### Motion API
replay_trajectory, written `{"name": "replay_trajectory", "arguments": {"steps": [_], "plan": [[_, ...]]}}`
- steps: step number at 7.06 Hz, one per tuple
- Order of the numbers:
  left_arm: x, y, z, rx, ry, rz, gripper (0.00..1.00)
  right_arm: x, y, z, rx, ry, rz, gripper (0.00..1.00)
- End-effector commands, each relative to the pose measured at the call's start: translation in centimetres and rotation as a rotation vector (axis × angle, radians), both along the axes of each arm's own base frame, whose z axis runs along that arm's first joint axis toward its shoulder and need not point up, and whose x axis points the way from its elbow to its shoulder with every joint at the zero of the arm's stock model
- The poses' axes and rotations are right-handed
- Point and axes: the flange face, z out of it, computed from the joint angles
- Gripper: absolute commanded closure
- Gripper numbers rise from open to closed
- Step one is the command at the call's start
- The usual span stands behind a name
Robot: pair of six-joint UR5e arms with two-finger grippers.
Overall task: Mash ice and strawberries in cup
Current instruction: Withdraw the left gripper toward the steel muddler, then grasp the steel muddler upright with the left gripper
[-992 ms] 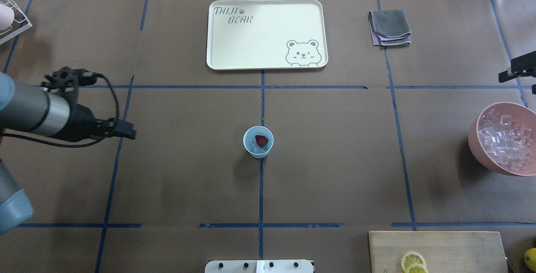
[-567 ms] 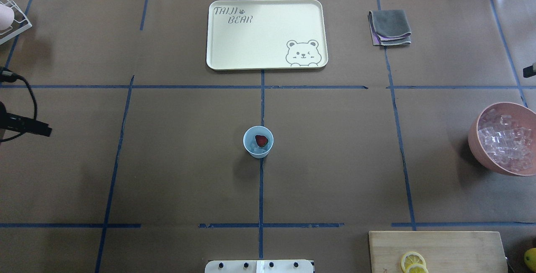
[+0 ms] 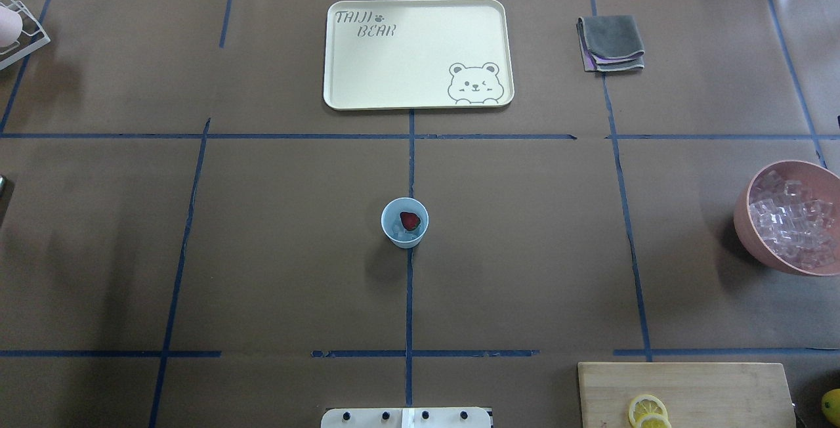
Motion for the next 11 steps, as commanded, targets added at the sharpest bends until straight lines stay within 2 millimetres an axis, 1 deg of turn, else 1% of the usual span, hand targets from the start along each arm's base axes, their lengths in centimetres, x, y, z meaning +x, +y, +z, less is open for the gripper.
{"name": "replay_trajectory", "arguments": {"steps": [1, 2, 3, 4, 5, 6, 8, 9, 10, 11], "plan": [[0.5, -1.8, 3.5, -0.019, 0.010, -0.044, 0.05, 2.6, -1.3, -0.8, 0.014, 0.051, -0.126, 0.00], [0.5, -1.8, 3.9, -0.041, 0.041, -0.124, 0.05, 2.9, -0.9, -0.7, -0.007, 0.049, -0.122, 0.00], [0.5, -1.6, 3.9, -0.040, 0.057, -0.153, 0.05, 2.9, -1.0, -0.6, -0.008, 0.049, -0.122, 0.00], [0.3, -1.1, 4.3, -0.046, 0.054, -0.150, 0.06, 2.9, -1.0, -0.5, -0.012, 0.046, -0.121, 0.00], [1.1, -1.1, 5.0, -0.064, 0.050, -0.140, 0.06, 2.9, -0.8, -0.5, -0.017, 0.044, -0.118, 0.00], [2.7, -0.9, 4.6, -0.072, 0.070, -0.105, 0.06, 2.8, -0.8, -0.5, -0.018, 0.043, -0.119, 0.00], [4.3, -0.4, 4.7, -0.072, 0.071, -0.068, 0.07, 2.9, -0.8, -0.5, -0.020, 0.042, -0.116, 0.00], [4.4, -0.2, 4.8, -0.075, 0.070, -0.065, 0.14, 2.8, -0.8, -0.6, -0.018, 0.042, -0.118, 0.00], [4.3, -0.1, 5.1, -0.079, 0.066, -0.064, 0.28, 2.8, -0.8, -0.4, -0.021, 0.043, -0.118, 0.00], [4.3, 0.0, 5.4, -0.083, 0.063, -0.064, 0.32, 2.8, -0.8, -0.4, -0.022, 0.042, -0.117, 0.00]]}}
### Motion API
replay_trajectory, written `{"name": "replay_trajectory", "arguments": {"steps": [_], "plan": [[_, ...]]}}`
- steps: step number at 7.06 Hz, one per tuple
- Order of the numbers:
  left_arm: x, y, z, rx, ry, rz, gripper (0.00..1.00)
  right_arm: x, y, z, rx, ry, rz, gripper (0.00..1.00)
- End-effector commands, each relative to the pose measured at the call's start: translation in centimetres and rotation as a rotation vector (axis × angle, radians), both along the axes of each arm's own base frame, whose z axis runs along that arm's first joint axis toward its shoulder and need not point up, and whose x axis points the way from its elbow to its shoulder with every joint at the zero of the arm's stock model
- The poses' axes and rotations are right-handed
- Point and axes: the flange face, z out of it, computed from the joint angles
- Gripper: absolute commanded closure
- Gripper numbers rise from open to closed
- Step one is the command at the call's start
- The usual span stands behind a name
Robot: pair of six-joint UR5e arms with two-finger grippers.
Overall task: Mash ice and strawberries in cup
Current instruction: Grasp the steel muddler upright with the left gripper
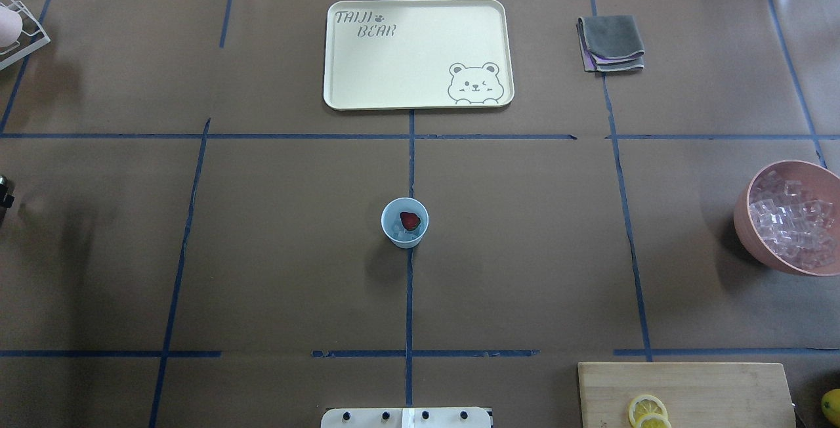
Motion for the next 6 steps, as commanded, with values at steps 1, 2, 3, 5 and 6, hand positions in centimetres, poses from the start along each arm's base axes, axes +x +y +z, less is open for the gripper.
{"name": "replay_trajectory", "arguments": {"steps": [1, 2, 3, 5, 6], "plan": [[0.0, 0.2, 0.5, -0.005, -0.004, 0.003, 0.42, 0.0, 0.0, 0.1, -0.001, 0.000, 0.000, 0.00], [0.0, 0.2, 0.4, -0.005, -0.003, 0.005, 0.63, 0.0, 0.0, 0.1, -0.002, 0.000, 0.001, 0.00], [0.0, 0.1, 0.3, 0.002, -0.001, 0.007, 0.94, 0.0, 0.0, 0.0, 0.001, 0.000, 0.000, 0.00], [0.7, -0.4, -3.2, 0.042, 0.067, 0.028, 1.00, 0.0, 0.0, -0.1, 0.001, 0.000, 0.001, 0.00], [1.5, -0.9, -10.7, 0.134, 0.174, 0.065, 1.00, -0.1, 0.1, -0.3, 0.001, -0.015, -0.002, 0.00]]}}
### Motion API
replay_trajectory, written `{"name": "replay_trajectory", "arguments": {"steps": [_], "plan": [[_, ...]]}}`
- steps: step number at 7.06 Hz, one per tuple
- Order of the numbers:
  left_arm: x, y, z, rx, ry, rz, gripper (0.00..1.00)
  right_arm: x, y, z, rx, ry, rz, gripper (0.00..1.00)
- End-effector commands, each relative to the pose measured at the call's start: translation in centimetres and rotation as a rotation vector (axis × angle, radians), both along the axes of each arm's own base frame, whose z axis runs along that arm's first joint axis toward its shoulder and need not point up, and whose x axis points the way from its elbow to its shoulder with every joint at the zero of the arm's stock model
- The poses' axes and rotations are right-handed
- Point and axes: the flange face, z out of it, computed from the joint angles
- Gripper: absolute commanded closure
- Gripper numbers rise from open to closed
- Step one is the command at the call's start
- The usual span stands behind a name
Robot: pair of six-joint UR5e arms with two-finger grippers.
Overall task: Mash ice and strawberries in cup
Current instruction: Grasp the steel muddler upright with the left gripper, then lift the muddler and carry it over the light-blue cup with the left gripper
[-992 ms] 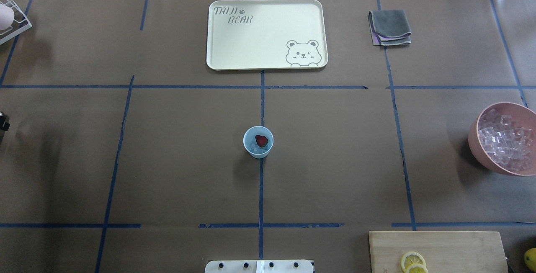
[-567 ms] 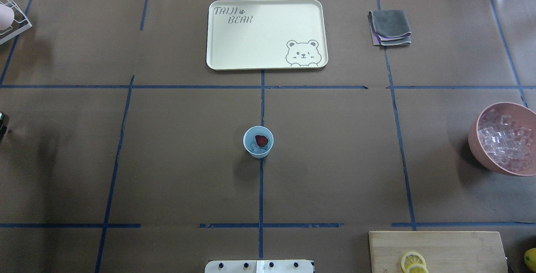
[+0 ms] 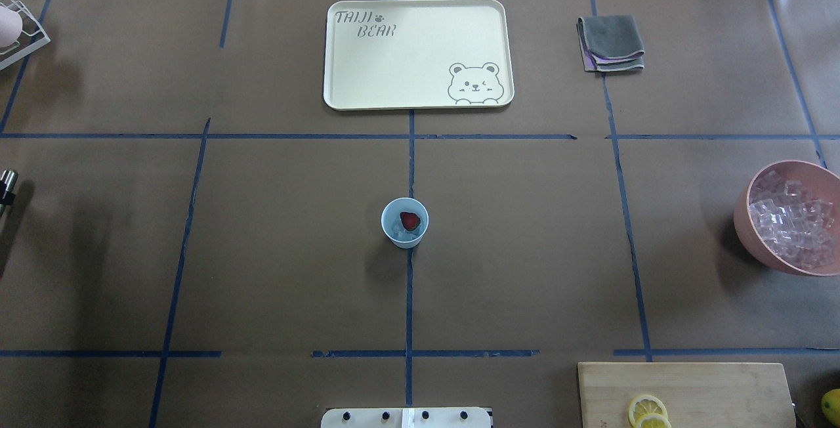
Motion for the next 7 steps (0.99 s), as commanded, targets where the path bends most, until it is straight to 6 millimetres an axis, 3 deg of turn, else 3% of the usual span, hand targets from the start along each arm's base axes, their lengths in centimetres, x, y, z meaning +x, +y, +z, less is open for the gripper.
{"name": "replay_trajectory", "arguments": {"steps": [1, 2, 3, 4, 5, 6, 7], "plan": [[2.2, 0.3, -14.0, 0.198, 0.164, 0.068, 1.00, 0.0, 0.1, -0.2, 0.004, -0.013, -0.001, 0.00], [4.3, 0.8, -21.4, 0.268, 0.236, 0.071, 1.00, -0.1, 0.1, -0.3, 0.007, -0.014, -0.002, 0.00], [6.5, -0.5, -29.1, 0.296, 0.316, 0.019, 1.00, -0.1, 0.0, -0.4, 0.010, -0.014, -0.002, 0.00], [9.9, 1.2, -36.0, 0.403, 0.368, 0.010, 1.00, -0.1, 0.0, -0.5, 0.013, -0.014, -0.002, 0.00], [14.4, 4.3, -41.8, 0.549, 0.409, 0.012, 0.98, -0.1, 0.0, -0.5, 0.012, -0.019, -0.003, 0.00], [21.9, 7.3, -48.5, 0.632, 0.498, 0.060, 0.99, 0.0, 0.0, -0.8, 0.017, -0.019, -0.001, 0.00], [23.0, 7.7, -52.4, 0.716, 0.525, -0.028, 0.99, 0.0, 0.2, -1.4, 0.025, -0.020, 0.000, 0.00]]}}
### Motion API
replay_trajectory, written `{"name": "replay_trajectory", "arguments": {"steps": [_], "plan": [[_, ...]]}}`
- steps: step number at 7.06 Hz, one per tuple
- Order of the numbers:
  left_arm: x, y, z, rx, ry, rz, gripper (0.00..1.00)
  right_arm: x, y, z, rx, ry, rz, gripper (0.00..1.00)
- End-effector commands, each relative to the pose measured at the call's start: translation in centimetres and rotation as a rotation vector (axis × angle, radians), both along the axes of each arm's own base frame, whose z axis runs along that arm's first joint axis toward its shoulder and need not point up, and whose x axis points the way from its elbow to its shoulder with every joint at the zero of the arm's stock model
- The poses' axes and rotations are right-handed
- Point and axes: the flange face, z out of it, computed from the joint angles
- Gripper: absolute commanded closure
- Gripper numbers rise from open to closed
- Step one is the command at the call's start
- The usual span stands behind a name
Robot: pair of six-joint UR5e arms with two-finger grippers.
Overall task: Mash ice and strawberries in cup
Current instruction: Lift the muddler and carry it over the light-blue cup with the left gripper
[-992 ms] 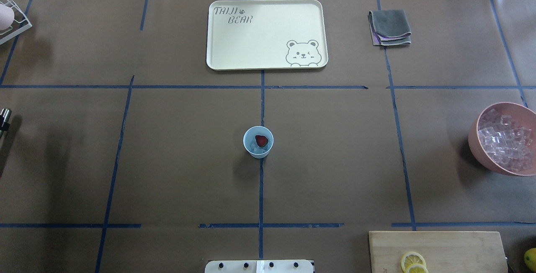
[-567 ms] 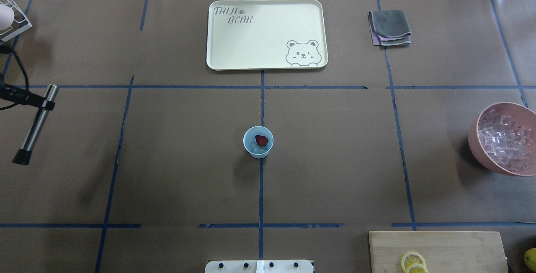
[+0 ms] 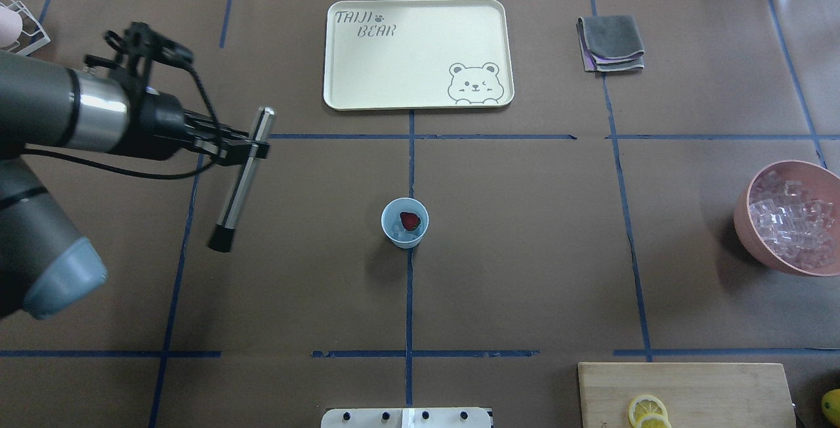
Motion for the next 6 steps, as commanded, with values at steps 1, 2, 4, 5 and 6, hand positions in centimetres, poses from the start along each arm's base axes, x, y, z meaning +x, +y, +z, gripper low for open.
{"name": "replay_trajectory", "arguments": {"steps": [1, 2, 4, 5, 6], "plan": [[3.3, 2.0, -7.1, 0.112, 0.122, -0.096, 1.00, 0.1, 0.4, -1.3, 0.017, -0.002, 0.002, 0.00], [3.8, 1.8, -7.5, 0.150, 0.165, -0.183, 1.00, 0.1, 0.4, -1.3, 0.016, -0.002, 0.001, 0.00], [8.8, 0.4, -6.7, 0.431, 0.245, -0.291, 1.00, 0.2, 1.4, -1.4, 0.017, -0.002, 0.002, 0.00], [10.5, 0.4, -6.2, 0.448, 0.284, -0.325, 1.00, 0.2, 1.5, -1.7, 0.023, -0.003, 0.002, 0.00], [10.9, 0.0, -5.5, 0.459, 0.299, -0.350, 0.99, 0.2, 1.6, -1.4, 0.018, -0.003, 0.002, 0.00]]}}
